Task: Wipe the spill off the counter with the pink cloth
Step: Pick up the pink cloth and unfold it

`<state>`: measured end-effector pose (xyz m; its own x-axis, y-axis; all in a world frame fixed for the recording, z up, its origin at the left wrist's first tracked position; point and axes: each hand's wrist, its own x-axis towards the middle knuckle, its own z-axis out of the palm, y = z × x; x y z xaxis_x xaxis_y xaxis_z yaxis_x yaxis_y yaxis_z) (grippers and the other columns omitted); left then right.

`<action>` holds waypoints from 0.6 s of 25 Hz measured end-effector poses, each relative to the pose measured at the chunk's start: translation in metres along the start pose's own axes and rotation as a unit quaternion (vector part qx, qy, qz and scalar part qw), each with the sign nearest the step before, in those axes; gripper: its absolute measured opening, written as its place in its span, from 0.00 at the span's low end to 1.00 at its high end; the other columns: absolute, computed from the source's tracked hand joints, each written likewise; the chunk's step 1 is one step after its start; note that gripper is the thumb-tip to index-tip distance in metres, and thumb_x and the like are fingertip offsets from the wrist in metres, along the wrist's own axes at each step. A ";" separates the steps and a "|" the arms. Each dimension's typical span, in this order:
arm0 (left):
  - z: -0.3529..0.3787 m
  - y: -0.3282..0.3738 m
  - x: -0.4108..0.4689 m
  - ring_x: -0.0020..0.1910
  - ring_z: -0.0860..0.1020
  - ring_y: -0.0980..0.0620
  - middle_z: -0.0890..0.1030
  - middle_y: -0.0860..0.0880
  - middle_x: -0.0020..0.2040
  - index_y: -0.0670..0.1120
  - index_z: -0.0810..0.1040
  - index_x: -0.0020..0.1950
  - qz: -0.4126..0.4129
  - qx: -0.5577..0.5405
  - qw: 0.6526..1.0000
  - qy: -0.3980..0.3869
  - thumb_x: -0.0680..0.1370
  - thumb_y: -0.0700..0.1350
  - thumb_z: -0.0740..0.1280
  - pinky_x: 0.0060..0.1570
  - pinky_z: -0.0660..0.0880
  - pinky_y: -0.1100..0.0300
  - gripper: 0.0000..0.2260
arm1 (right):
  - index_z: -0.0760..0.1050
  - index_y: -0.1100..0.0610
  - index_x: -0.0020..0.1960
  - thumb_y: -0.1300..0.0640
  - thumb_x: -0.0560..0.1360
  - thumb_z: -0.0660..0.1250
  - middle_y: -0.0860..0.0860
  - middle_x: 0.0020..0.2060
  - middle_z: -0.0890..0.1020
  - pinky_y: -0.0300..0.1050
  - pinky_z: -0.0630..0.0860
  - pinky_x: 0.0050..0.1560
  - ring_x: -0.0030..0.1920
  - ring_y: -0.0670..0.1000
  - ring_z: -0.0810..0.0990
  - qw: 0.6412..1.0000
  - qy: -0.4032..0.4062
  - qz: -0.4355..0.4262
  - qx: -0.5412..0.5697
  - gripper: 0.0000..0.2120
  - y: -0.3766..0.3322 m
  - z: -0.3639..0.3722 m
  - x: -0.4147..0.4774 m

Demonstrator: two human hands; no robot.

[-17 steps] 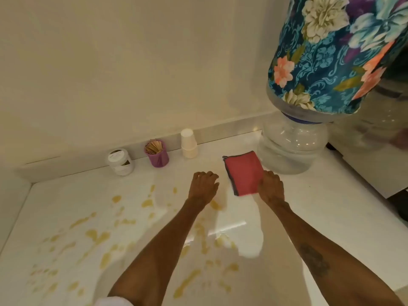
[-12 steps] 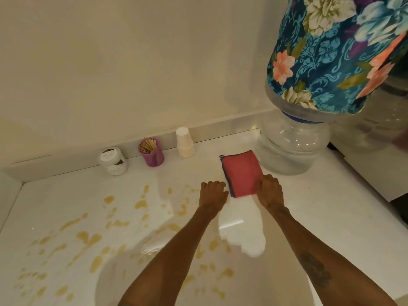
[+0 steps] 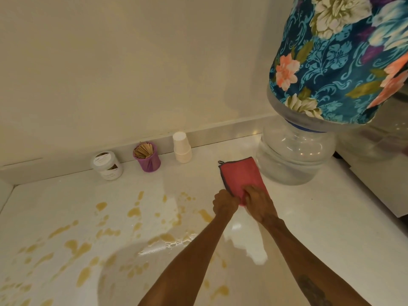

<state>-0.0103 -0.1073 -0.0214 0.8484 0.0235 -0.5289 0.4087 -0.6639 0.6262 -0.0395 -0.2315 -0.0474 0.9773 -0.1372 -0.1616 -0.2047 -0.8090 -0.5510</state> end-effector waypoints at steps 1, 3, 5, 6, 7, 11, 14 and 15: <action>-0.001 0.003 0.000 0.58 0.80 0.40 0.82 0.41 0.58 0.38 0.79 0.59 -0.005 -0.016 1.000 -0.008 0.72 0.47 0.71 0.56 0.77 0.51 0.19 | 0.72 0.59 0.72 0.59 0.83 0.58 0.57 0.69 0.76 0.41 0.70 0.66 0.69 0.58 0.74 1.000 0.008 0.009 0.023 0.18 -0.001 -0.002 0.002; -0.005 0.006 -0.002 0.57 0.81 0.41 0.83 0.42 0.55 0.38 0.81 0.57 -0.007 -0.036 0.999 -0.016 0.73 0.47 0.71 0.52 0.75 0.54 0.16 | 0.74 0.62 0.69 0.57 0.84 0.58 0.59 0.64 0.79 0.41 0.73 0.60 0.63 0.59 0.78 0.996 0.036 0.041 0.070 0.17 -0.008 -0.008 0.011; -0.010 0.008 -0.007 0.54 0.82 0.41 0.82 0.44 0.47 0.40 0.82 0.49 0.016 -0.031 0.999 -0.018 0.73 0.47 0.70 0.48 0.75 0.55 0.11 | 0.78 0.62 0.56 0.56 0.84 0.58 0.60 0.50 0.81 0.47 0.75 0.49 0.48 0.58 0.79 0.992 0.070 0.056 0.083 0.12 -0.020 -0.010 0.022; -0.011 0.007 -0.009 0.52 0.83 0.41 0.81 0.44 0.43 0.41 0.82 0.44 0.030 -0.025 0.999 -0.015 0.73 0.47 0.71 0.48 0.76 0.54 0.09 | 0.77 0.59 0.49 0.56 0.83 0.59 0.57 0.44 0.80 0.47 0.74 0.46 0.42 0.56 0.77 0.993 0.072 0.053 0.075 0.11 -0.029 -0.010 0.028; -0.011 0.005 -0.012 0.51 0.83 0.40 0.82 0.43 0.42 0.42 0.82 0.42 0.042 -0.025 0.999 -0.012 0.73 0.47 0.71 0.48 0.77 0.53 0.08 | 0.77 0.58 0.47 0.55 0.82 0.61 0.55 0.40 0.78 0.49 0.74 0.45 0.40 0.54 0.76 0.994 0.061 0.053 0.069 0.10 -0.038 -0.010 0.034; -0.011 -0.003 -0.025 0.49 0.83 0.41 0.86 0.41 0.46 0.41 0.85 0.45 0.062 -0.048 0.997 0.019 0.71 0.47 0.72 0.46 0.75 0.54 0.10 | 0.73 0.57 0.50 0.49 0.78 0.70 0.52 0.41 0.76 0.46 0.73 0.44 0.40 0.53 0.75 0.998 -0.025 0.059 -0.022 0.12 -0.075 -0.008 0.049; -0.013 -0.012 -0.035 0.49 0.83 0.41 0.87 0.42 0.47 0.42 0.86 0.46 0.053 -0.082 0.995 0.032 0.70 0.46 0.73 0.47 0.76 0.54 0.09 | 0.69 0.56 0.44 0.57 0.81 0.66 0.51 0.37 0.72 0.44 0.72 0.41 0.37 0.51 0.73 0.988 -0.045 0.056 -0.135 0.09 -0.078 0.002 0.047; -0.014 -0.015 -0.038 0.50 0.83 0.42 0.87 0.43 0.47 0.43 0.86 0.45 0.051 -0.095 0.994 0.033 0.69 0.46 0.74 0.49 0.76 0.53 0.09 | 0.68 0.55 0.40 0.60 0.82 0.63 0.49 0.34 0.69 0.44 0.72 0.40 0.35 0.50 0.71 0.988 -0.050 0.050 -0.137 0.12 -0.078 0.003 0.044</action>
<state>-0.0443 -0.0879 -0.0031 0.9058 0.0164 -0.4233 0.3712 -0.5121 0.7746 0.0198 -0.1724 -0.0141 0.9396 -0.1778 -0.2925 -0.2638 -0.9206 -0.2878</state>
